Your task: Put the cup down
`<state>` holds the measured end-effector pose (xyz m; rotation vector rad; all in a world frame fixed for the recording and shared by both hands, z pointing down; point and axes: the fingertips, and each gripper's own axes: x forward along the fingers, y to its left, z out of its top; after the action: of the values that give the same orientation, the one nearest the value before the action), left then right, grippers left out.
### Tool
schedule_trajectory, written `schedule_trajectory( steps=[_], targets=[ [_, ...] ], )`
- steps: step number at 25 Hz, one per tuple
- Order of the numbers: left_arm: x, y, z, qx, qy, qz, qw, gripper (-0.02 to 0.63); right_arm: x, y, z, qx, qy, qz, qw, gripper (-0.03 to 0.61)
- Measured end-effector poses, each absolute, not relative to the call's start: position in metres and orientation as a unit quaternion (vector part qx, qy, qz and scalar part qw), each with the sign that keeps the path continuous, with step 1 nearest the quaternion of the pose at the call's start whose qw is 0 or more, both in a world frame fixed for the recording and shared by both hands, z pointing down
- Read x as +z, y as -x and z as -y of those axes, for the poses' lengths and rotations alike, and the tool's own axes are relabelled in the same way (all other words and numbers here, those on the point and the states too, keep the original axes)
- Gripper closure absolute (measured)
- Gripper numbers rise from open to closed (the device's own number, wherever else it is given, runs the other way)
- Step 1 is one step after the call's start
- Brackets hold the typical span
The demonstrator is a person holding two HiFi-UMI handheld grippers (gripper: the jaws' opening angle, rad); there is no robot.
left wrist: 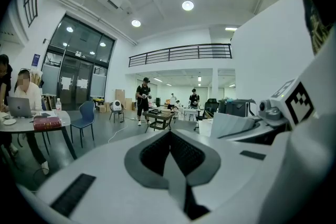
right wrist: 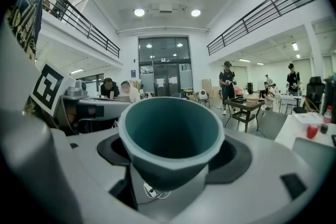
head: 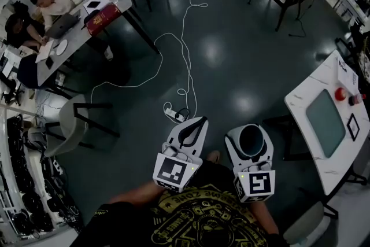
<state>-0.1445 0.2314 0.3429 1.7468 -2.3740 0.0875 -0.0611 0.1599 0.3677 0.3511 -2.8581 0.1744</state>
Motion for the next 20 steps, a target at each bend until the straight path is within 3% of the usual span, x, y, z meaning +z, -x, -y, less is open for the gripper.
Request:
schedule_trajectory(
  steps=[20],
  targets=[
    [0.351,0.116,-0.173,0.033,-0.63,0.767,0.116,0.603,0.374,-0.004,-0.101,0.076,-0.223,0.963,0.13,0.195]
  ],
)
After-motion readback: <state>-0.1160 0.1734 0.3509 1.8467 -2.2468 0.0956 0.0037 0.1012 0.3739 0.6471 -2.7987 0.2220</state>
